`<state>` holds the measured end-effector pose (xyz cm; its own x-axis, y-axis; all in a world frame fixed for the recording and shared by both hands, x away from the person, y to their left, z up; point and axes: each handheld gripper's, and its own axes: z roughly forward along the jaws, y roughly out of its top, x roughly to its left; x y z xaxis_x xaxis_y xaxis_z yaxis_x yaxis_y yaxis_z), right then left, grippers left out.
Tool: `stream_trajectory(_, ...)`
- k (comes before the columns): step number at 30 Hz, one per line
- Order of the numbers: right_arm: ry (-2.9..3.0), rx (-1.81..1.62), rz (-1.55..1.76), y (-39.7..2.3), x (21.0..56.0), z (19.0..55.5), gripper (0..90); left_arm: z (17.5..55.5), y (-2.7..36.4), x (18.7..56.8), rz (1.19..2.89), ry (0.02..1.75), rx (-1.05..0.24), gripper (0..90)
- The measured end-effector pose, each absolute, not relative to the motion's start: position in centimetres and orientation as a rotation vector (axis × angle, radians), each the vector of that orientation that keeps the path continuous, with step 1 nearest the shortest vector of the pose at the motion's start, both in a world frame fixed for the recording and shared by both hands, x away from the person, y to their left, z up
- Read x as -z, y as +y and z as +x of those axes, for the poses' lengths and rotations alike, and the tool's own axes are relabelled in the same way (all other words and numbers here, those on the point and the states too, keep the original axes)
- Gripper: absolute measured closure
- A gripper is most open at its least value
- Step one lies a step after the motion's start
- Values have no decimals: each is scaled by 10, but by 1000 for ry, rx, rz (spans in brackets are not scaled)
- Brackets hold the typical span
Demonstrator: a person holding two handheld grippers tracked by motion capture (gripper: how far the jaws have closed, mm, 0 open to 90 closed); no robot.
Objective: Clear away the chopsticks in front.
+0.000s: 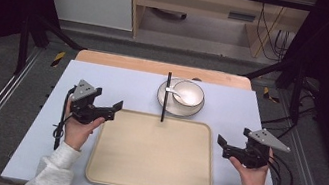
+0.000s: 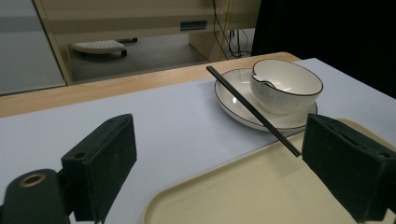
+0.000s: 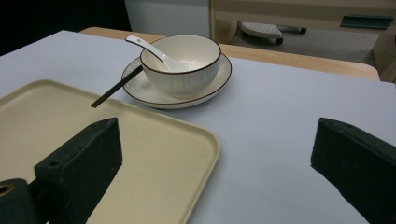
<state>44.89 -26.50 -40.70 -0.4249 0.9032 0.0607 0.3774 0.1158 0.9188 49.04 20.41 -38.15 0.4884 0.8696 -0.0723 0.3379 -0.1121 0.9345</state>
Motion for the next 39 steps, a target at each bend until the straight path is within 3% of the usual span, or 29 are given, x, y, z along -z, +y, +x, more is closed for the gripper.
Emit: stream_trajectory(39,1885,-1275,1251,-262,409,454,29,553,123,403,1806,1065,-623,171)
